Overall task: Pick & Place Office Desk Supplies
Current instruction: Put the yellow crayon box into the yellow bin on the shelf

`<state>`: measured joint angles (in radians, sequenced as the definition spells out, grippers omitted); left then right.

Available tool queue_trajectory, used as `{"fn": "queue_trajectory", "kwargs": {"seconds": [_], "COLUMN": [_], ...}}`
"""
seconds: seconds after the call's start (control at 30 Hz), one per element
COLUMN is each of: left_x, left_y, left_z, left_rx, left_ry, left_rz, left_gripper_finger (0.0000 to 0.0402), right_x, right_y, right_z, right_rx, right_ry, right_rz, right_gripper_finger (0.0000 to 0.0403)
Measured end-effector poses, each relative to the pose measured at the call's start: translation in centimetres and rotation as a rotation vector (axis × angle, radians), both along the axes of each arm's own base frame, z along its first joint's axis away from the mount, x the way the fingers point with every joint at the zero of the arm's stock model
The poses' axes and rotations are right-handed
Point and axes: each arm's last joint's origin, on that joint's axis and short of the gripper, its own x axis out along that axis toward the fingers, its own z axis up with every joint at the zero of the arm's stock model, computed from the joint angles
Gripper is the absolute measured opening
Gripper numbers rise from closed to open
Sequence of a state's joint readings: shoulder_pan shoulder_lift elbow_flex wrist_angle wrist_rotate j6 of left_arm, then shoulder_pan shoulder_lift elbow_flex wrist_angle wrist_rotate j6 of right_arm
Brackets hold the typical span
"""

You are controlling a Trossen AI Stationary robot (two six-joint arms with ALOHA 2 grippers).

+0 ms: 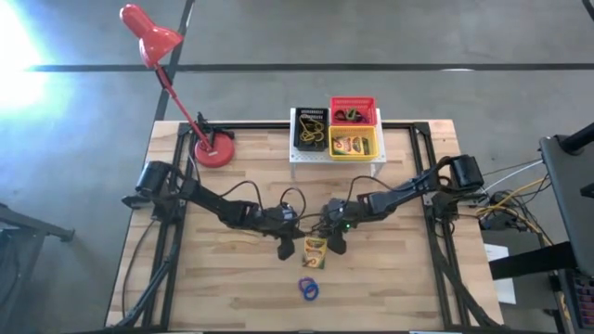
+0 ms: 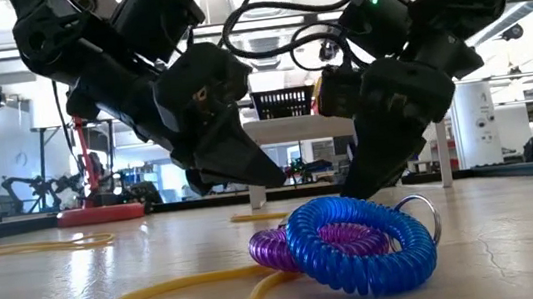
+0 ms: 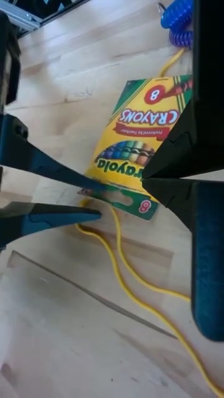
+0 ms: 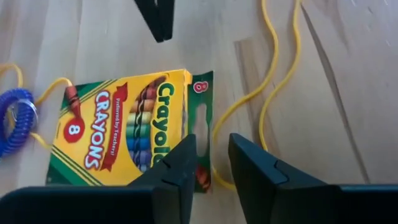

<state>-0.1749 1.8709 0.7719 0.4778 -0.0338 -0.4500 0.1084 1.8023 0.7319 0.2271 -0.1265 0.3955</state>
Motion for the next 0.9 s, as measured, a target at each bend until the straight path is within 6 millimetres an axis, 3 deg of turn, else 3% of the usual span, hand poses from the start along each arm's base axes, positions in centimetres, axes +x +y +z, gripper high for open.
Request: {"fn": "queue_trajectory", "kwargs": {"seconds": [0.23,0.47,0.73,0.9], "left_x": [0.0,0.0,0.1,0.5], "left_y": [0.0,0.2,0.3,0.3], "left_z": [0.0,0.3,1.6,2.6], "left_rx": [0.005,0.028,0.022,0.049], "left_ry": [0.003,-0.013,-0.064,-0.17], "left_rz": [0.005,0.041,0.051,0.023], "left_gripper_finger": [0.0009,0.0009,0.0011,0.0037], "right_x": [-0.2,-0.9,-1.9,-2.8], "right_y": [1.3,2.8,3.8,4.4], "right_z": [-0.2,0.6,4.7,7.1], "right_rx": [-0.154,-0.255,-0.355,-0.389], "right_ry": [-0.032,-0.048,-0.164,-0.222], "right_rz": [0.149,0.164,0.057,0.02], "right_gripper_finger": [0.0019,0.0009,0.0008,0.0008]}}
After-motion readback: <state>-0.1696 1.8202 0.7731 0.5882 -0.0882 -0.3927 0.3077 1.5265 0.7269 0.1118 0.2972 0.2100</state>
